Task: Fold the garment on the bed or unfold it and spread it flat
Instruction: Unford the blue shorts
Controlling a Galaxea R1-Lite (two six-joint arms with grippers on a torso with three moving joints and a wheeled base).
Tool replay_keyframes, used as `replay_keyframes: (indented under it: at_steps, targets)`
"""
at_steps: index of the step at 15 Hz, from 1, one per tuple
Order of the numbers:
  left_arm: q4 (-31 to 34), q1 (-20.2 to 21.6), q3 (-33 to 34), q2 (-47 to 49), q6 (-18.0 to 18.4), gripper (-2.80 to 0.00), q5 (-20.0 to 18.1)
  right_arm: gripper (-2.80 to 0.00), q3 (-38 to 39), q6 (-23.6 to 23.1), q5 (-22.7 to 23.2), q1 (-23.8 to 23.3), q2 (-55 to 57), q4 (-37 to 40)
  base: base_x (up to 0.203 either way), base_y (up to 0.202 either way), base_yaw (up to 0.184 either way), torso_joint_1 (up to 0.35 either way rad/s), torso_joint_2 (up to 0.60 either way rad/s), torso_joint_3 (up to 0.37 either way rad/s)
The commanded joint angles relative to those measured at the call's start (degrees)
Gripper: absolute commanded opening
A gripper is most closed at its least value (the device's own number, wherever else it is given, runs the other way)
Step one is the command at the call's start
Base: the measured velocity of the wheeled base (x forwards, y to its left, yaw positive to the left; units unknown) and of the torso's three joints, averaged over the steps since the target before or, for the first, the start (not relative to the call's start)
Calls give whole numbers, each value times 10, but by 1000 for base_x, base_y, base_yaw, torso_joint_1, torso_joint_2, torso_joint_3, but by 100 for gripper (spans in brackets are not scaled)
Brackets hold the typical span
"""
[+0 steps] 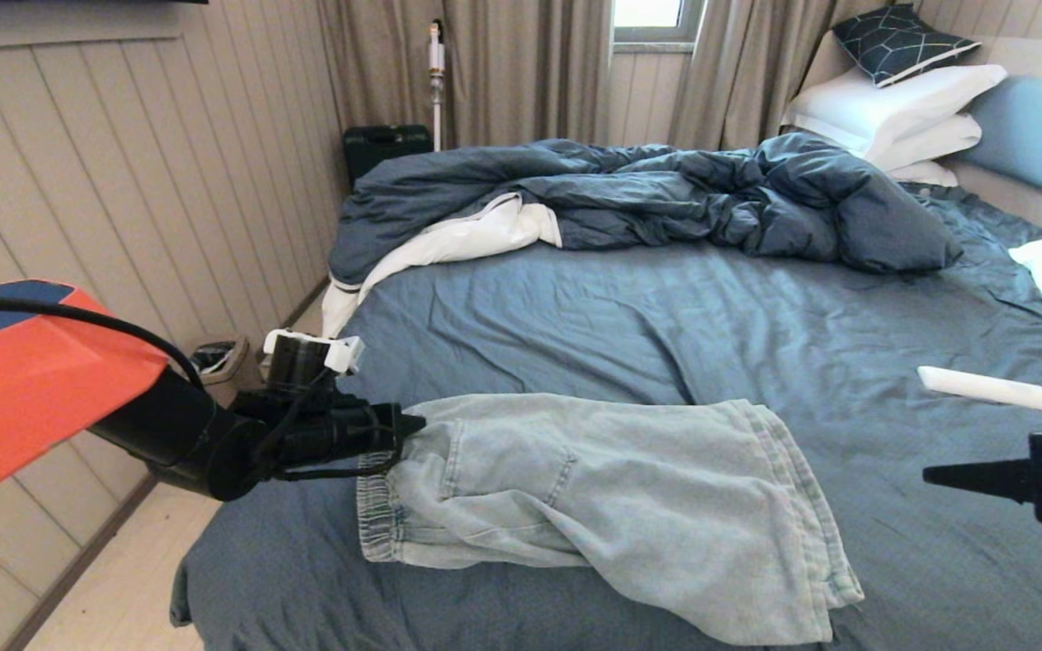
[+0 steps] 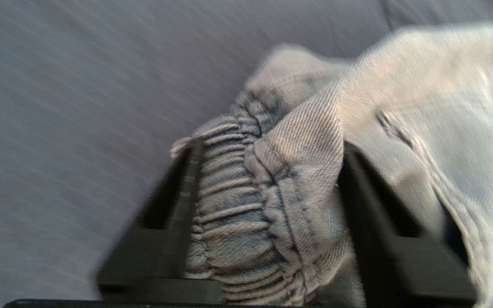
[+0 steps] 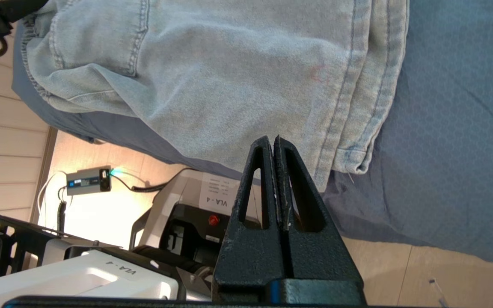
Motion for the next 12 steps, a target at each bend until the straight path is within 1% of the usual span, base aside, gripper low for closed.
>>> replay_keyframes:
  at_steps: [1,3,6,8,12]
  targets:
    - [-3,0,9,-3,-1,-280,-13,-280,2,0,2,0,11,-4,0,0,0,0,0,0]
    - [-4,0,4,-3,-2,-280,-13,-280,1,1,0,-2,35,-29,0,0,0,0,0,0]
    - [-19,-1,0,-4,-1,-280,-10,-280,-10,6,-4,-4,122,-84,0,0,0,0,0,0]
    - [-22,-1,-1,-2,-1,-280,-10,-280,-36,9,-7,-3,179,-110,0,0,0,0,0,0]
    - [-25,-1,-6,3,-2,-280,-10,-280,-113,15,-10,0,272,-119,0,0,0,0,0,0]
